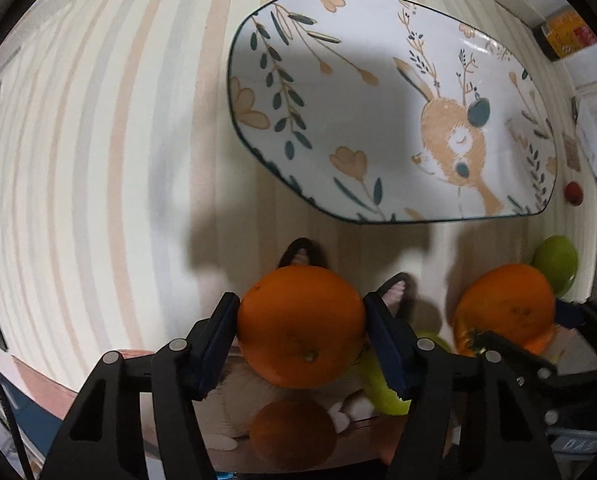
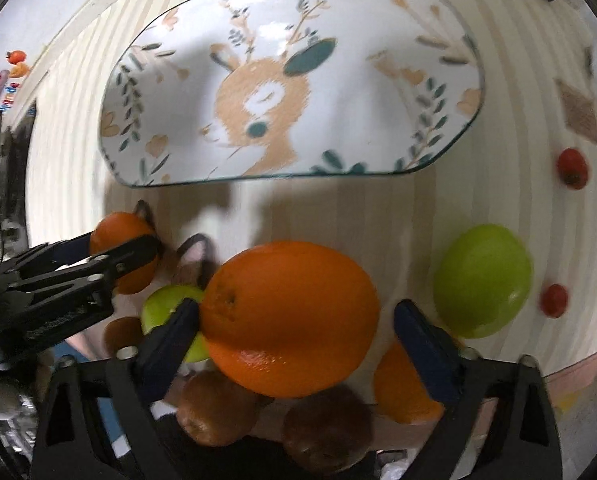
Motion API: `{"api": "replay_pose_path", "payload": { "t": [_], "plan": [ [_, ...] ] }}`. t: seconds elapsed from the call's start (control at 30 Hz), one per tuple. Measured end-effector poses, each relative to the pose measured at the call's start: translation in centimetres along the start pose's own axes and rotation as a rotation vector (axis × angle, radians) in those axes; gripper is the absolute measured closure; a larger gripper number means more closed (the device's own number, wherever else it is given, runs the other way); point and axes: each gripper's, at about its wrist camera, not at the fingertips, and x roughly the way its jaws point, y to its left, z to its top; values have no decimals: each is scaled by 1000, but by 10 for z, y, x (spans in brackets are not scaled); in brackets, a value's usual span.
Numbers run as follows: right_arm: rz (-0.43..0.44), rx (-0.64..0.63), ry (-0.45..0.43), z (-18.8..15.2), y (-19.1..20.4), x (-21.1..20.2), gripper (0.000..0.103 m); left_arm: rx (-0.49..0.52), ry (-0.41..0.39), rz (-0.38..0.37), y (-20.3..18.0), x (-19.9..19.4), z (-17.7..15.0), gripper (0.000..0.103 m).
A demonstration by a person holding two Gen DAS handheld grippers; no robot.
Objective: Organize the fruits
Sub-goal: 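Carry both oranges onto the deer-print plate and open both grippers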
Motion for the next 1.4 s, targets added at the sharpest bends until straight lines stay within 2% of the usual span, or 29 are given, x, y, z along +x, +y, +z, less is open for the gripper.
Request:
{"api": "replay_pose_path", "payload": {
  "t": [0.2,0.33,0.4,0.63,0.73,0.83,0.97,1.1,1.3,1.4],
  "plan": [
    [6,18,-35,0,-4,3,14,15,-8,46,7,4,-6,41],
    [15,14,20,7,-9,0,13,14,-12,60,8,11,-3,42],
    [11,5,40,5,-10,1,13,3,-15,60,-5,6,-4,42],
    [-5,-9,65,-5,-7,1,13,-4,-8,57,-4,4,-2,42],
    [-16,-24,51,-9,-7,-2,14,-12,-8,47,0,3,-4,42],
    [16,13,41,-13,-14,-6,14,-13,-5,23,0,-4,-8,42],
    [52,40,23,-14,-24,-14,14,-7,-29,2,-1,-23,-14,42],
    [78,44,-30,-8,-41,-40,14,-1,-64,-28,-2,-53,-14,42],
    [135,51,-112,14,-47,-78,15,-12,-125,-106,-15,-96,19,42],
    [124,45,-124,39,-56,-93,15,-38,-137,-96,-19,-97,51,42]
  ]
}}
